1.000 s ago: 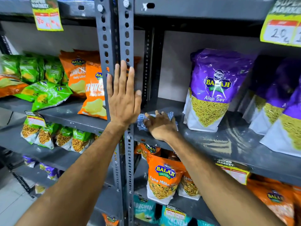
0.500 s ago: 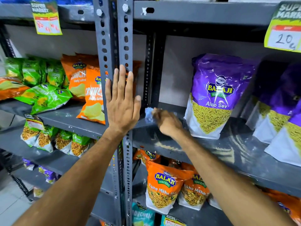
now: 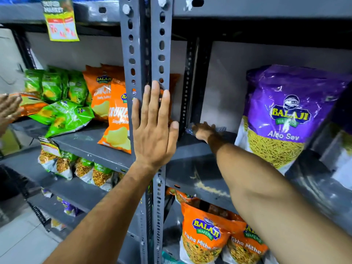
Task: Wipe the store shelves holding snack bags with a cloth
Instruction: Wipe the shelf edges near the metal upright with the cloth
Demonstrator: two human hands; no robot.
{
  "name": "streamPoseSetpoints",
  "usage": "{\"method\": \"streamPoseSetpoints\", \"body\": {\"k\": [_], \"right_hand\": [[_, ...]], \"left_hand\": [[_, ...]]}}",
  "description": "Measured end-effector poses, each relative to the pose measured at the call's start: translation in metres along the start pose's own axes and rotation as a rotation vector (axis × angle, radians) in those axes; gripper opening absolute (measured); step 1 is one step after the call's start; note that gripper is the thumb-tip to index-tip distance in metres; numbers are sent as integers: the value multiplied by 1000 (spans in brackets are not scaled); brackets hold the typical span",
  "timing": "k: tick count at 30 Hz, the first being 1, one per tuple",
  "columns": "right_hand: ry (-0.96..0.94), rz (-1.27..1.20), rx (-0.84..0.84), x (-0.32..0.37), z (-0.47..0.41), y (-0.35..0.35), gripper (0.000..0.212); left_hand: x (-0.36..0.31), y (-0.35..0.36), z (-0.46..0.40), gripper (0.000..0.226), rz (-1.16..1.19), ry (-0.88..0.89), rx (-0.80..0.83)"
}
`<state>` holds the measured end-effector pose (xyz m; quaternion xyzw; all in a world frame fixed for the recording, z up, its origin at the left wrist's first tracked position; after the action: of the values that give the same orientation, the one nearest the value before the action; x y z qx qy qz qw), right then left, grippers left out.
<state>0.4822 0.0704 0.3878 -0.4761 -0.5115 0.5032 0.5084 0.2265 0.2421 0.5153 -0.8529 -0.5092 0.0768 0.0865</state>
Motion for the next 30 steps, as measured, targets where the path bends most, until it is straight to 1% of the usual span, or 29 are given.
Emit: {"method": "streamPoseSetpoints", "body": {"k": [1, 4, 7, 8, 10, 11, 13, 14, 17, 21, 23, 24, 26, 28, 30], "right_hand": [[-1, -27, 25, 5, 6, 0, 47], [-83, -47, 19, 27, 21, 1, 47], [-123, -90, 48, 39, 42, 10, 64], [-155, -104, 42, 44, 53, 10, 64], [-270, -126, 61, 57, 83, 13, 53], [-327, -136, 69, 64, 99, 13, 53], [-369, -182, 46, 70, 128, 9, 66], [-392, -180, 37, 71, 140, 9, 67], [-428, -180, 48, 65, 171, 15, 49], [-549, -195, -59, 55, 225, 3, 41], [-564, -221, -86, 42, 242, 2, 33], [-552, -235, -95, 33, 247, 2, 31], [-534, -268, -82, 17, 257, -2, 34], [-513, -363, -65, 5, 257, -11, 32], [-483, -435, -100, 3, 248, -27, 35]], "left_hand": [[-1, 0, 0, 61, 1, -1, -1], [-2, -1, 0, 61, 3, -3, 4], [-2, -2, -1, 62, 7, -10, 18], [-2, -2, -1, 62, 7, -12, 25], [-3, -3, -1, 62, 12, -19, 40], [-3, -4, -1, 62, 15, -23, 47], [-4, -5, -1, 63, 12, -30, 57], [-5, -6, -1, 64, 7, -32, 62], [-5, -7, -1, 64, 2, -40, 75], [-6, -7, -2, 63, -9, -31, 69], [-5, -7, -2, 64, -14, -31, 65], [-4, -7, -2, 65, -15, -32, 62], [-5, -7, -2, 65, -15, -34, 59], [-6, -7, -2, 65, -15, -32, 60], [-6, -8, -2, 64, -16, -33, 55]]}}
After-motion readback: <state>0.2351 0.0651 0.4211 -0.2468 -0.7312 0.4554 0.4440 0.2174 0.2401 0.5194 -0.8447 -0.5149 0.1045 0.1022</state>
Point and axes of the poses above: each hand's wrist, its own z-axis away from the middle knuckle, its own y-axis out of the palm, x = y × z, the point moved 10 cm from there along -z, towards the middle knuckle, and after that the axes turned 2 degrees about z, right-handed, at the moved point
